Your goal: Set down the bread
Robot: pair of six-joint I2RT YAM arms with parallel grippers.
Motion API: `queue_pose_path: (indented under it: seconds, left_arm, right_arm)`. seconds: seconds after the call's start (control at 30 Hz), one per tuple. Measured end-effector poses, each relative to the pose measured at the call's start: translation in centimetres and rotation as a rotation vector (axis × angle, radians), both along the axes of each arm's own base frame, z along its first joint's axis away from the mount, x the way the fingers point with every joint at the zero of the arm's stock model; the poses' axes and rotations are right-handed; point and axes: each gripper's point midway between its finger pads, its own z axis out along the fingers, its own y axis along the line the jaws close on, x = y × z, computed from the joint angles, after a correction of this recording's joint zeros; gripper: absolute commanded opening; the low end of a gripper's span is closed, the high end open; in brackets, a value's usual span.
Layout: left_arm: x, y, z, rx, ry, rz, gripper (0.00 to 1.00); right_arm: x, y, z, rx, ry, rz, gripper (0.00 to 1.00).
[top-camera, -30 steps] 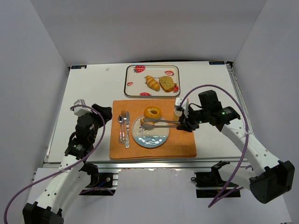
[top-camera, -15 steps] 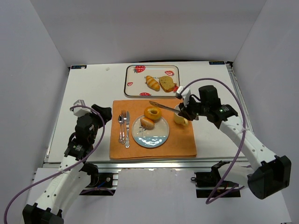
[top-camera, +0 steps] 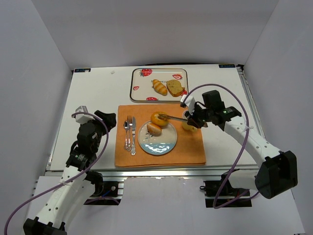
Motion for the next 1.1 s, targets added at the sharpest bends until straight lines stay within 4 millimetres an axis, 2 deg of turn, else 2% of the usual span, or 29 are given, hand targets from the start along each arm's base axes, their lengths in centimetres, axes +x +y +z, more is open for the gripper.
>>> queue_pose_path:
  seconds: [0.3,0.8,0.97,1.1]
  left_arm:
    - [0.0,0.0,0.0,0.000,0.000,0.000,0.79]
    - [0.0,0.0,-0.1,0.001,0.003,0.000,0.79]
    - [0.1,0.0,-0.4,0.004,0.013,0.000,0.79]
    - [0.2,-0.1,-0.7,0.007,0.024,0.000,0.79]
  right_arm:
    - [-1.6,-0.8,-1.4,-0.063,0.050,0.069,0.04]
    - [-3.6,-1.4,-0.9,-0.081,0.052,0.138,0.06]
    - [-3.1,-1.4,0.6,-0.058,-0.006,0.111,0.05]
    - [-1.8,-0.9,3.7,-0.010,-0.102,0.086,0.03]
